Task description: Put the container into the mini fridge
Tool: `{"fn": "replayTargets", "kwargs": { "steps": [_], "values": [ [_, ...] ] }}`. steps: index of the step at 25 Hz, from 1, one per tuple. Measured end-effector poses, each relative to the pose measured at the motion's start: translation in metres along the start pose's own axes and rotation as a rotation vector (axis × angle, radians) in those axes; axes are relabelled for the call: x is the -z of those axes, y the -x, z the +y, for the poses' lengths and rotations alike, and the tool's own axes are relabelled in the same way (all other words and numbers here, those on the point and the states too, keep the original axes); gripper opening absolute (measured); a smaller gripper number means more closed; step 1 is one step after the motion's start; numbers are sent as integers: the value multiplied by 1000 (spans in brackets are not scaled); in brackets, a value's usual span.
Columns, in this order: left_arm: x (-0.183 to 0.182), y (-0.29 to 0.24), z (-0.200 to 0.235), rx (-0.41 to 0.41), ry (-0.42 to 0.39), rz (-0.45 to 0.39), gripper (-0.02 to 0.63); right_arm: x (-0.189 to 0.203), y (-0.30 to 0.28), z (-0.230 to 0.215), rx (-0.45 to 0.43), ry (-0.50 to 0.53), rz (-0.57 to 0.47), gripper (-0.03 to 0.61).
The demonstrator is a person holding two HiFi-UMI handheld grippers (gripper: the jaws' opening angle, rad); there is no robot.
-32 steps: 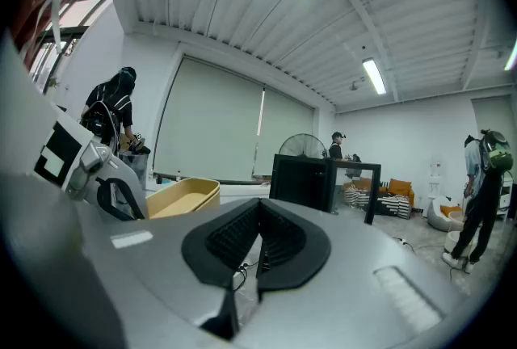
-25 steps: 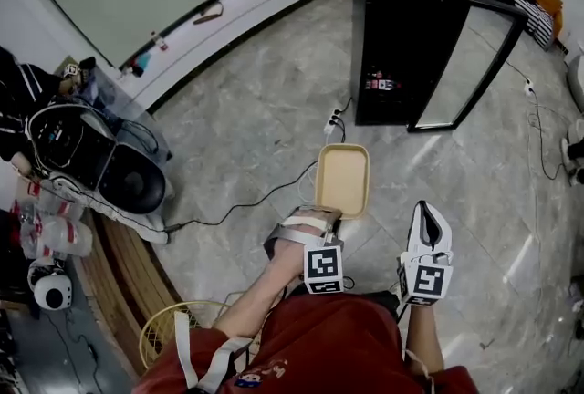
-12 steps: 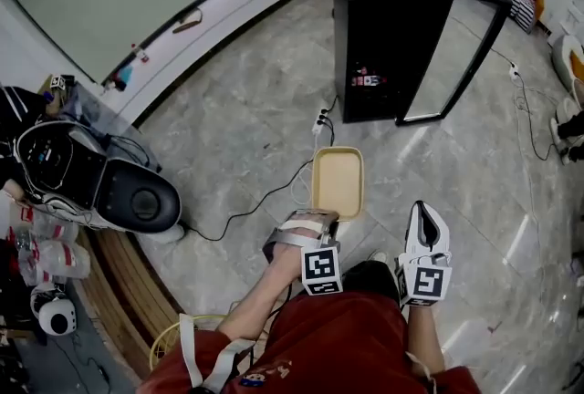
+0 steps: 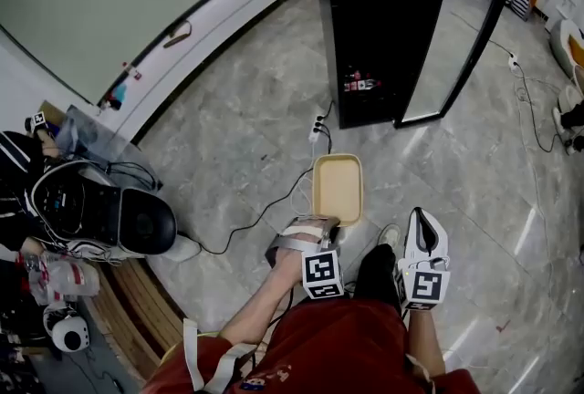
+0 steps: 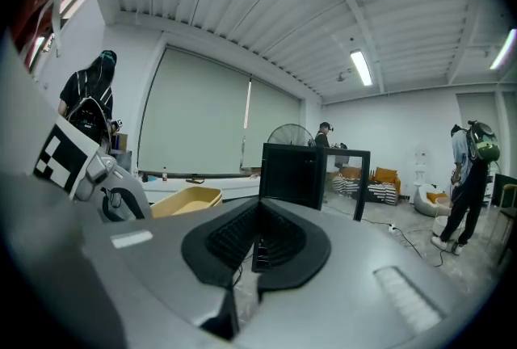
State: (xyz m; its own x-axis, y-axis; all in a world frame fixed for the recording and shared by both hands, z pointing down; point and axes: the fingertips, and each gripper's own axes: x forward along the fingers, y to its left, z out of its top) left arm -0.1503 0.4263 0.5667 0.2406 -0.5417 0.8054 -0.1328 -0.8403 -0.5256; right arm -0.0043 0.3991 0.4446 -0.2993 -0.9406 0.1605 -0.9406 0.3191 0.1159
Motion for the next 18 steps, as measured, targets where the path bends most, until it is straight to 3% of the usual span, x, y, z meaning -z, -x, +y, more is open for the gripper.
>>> {"fn": "replayTargets", "kwargs": {
  "steps": [8,18],
  "values": [
    [-30,-44,48,19,-9,20,37,9,-54,-59,1,-25,12,0],
    [-91,-97,132,22,-16,74,37,-5,-135,-163,-26,-55,-6,0]
  ]
}}
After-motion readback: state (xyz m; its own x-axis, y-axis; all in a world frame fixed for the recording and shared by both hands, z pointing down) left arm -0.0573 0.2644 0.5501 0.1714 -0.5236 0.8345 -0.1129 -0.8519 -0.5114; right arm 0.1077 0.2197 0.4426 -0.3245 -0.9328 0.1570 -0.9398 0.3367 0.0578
